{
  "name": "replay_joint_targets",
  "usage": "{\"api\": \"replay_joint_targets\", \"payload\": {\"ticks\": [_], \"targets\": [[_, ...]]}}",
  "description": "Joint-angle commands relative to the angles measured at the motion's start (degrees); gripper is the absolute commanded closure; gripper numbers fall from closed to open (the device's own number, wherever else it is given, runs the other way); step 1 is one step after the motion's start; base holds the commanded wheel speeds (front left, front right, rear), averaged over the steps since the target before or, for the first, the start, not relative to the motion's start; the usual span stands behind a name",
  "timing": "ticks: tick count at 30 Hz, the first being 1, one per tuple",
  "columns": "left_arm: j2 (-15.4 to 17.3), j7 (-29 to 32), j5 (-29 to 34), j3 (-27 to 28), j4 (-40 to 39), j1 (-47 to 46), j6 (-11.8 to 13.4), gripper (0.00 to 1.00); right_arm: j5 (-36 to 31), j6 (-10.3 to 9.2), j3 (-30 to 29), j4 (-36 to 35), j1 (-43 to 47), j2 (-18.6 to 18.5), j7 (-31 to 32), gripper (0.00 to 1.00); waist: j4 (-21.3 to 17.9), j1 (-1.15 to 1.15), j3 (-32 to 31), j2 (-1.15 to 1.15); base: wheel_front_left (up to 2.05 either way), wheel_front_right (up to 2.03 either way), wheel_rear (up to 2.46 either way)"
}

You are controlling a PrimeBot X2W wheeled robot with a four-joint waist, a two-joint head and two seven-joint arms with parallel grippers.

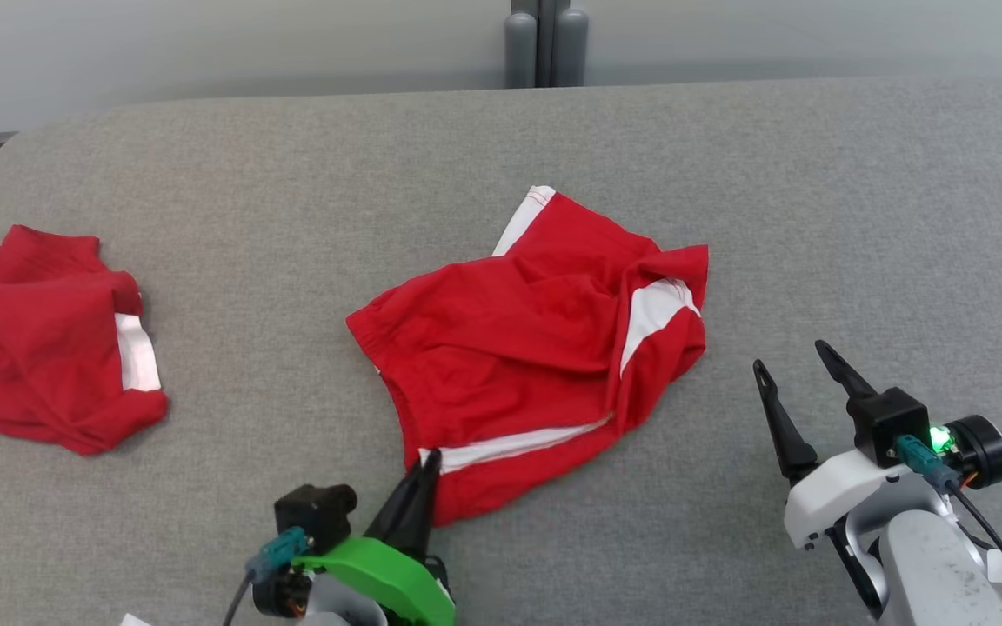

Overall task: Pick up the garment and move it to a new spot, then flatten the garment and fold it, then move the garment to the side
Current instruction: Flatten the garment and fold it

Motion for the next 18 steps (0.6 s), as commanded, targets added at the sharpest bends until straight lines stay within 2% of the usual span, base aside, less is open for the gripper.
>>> {"api": "replay_joint_targets", "payload": {"ticks": [1,6,13,14,15,16,17,18], "targets": [[0.9,0.0,-0.3,1.8,-0.6,-1.1,-0.2,1.00,0.1,-0.10,-0.1,0.1,0.5,0.1,-0.3,0.00,0.4,0.00,-0.1,0.00,0.00,0.00,0.00],[1.7,0.0,1.5,9.0,-1.9,-1.3,-0.2,1.00,0.8,-0.10,0.1,0.6,0.4,0.4,-0.3,0.00,1.3,0.00,-0.3,0.00,0.00,0.00,0.00],[3.6,0.0,5.7,14.6,-1.1,-2.9,-0.2,1.00,2.1,-0.10,1.1,1.2,0.1,0.8,-0.3,0.00,1.5,0.00,-0.7,0.00,0.00,0.00,0.00],[3.7,0.0,6.6,15.4,-1.0,-3.3,-0.2,0.87,2.3,-0.10,1.3,1.2,0.1,0.9,-0.3,0.00,1.5,0.00,-0.7,0.00,0.00,0.00,0.00],[3.6,0.0,7.7,16.3,-0.7,-3.4,-0.2,0.57,2.6,-0.10,1.5,1.3,0.2,1.0,-0.3,0.00,1.5,0.00,-0.8,0.00,0.00,0.00,0.00],[3.6,0.0,8.5,17.0,-0.6,-3.5,-0.2,0.07,2.7,-0.10,1.6,1.3,0.3,1.0,-0.3,0.00,1.4,0.00,-0.8,0.00,0.00,0.00,0.00],[3.6,0.0,9.7,18.1,-0.8,-3.6,-0.2,0.00,2.9,-0.10,1.8,1.4,0.4,1.1,-0.3,0.00,1.3,0.00,-1.0,0.00,0.00,0.00,0.00],[3.4,0.0,10.8,19.1,-1.0,-3.5,-0.2,0.00,3.1,-0.10,1.9,1.4,0.7,1.1,-0.3,0.00,1.3,0.00,-1.1,0.00,0.00,0.00,0.00]]}}
